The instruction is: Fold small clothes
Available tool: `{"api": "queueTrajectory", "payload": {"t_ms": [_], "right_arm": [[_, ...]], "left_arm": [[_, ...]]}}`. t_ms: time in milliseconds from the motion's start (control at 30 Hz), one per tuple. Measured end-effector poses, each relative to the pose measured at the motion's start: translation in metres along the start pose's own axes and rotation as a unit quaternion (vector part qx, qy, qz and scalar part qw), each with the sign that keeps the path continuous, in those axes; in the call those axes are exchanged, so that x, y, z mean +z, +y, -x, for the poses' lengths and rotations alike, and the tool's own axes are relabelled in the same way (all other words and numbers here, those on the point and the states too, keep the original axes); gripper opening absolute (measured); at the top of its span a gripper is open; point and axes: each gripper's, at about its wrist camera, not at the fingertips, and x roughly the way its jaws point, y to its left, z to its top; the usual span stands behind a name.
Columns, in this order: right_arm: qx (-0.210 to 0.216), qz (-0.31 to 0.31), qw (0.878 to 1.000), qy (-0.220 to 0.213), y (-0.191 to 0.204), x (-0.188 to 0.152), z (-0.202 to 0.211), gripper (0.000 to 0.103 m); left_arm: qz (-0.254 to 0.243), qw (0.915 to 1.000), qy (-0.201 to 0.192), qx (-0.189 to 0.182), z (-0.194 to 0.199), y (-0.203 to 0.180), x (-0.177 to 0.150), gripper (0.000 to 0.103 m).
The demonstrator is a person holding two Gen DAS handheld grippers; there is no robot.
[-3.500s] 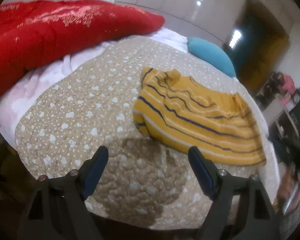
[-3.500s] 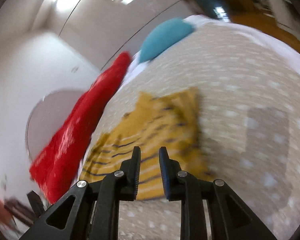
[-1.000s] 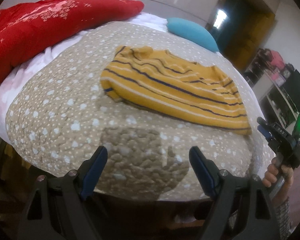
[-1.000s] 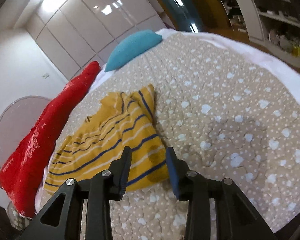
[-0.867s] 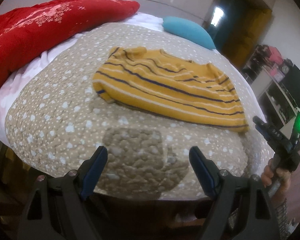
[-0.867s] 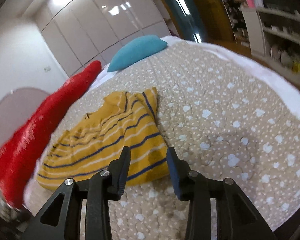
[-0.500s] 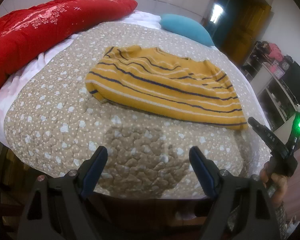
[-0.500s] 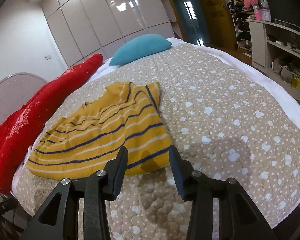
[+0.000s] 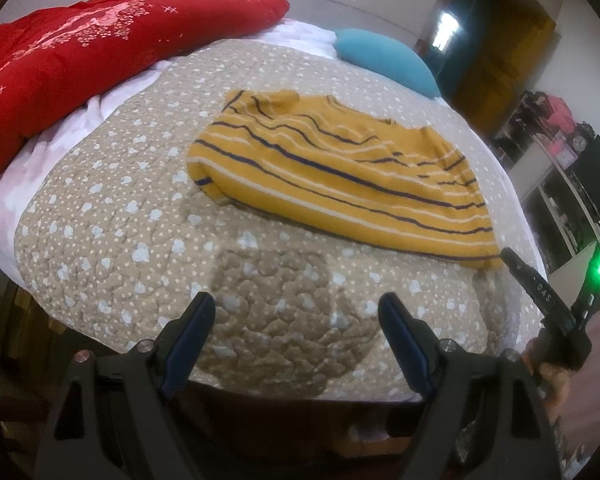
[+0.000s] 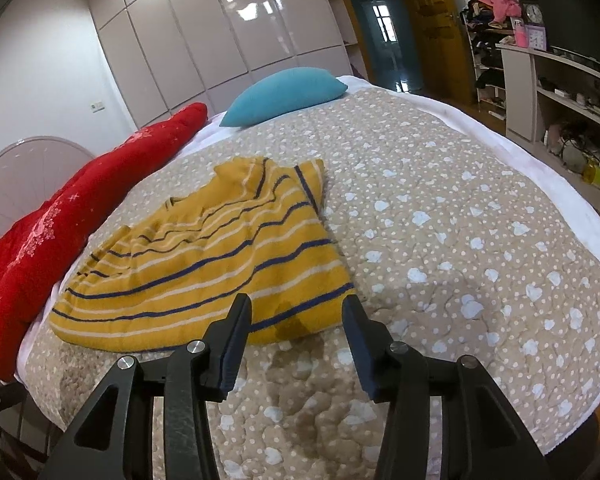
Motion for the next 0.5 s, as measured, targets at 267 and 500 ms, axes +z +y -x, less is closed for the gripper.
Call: {"api": "queueTrajectory", "payload": {"t_ms": [267,500], "right_arm": [[-0.004,0.02,1.0,-0.017,0.006,-0.002,0.013,0.052],[-0.014,0.028,0.999,-0.025,0.006,-0.006,0.018,0.056]], "left_arm": [[0.031,0.9994,-0.012,0.004,-0.006,0.021,0.014,0.083],[0.09,0.9956,-0.024,-0.013,-0.031,0.068,0.053,0.083]]}}
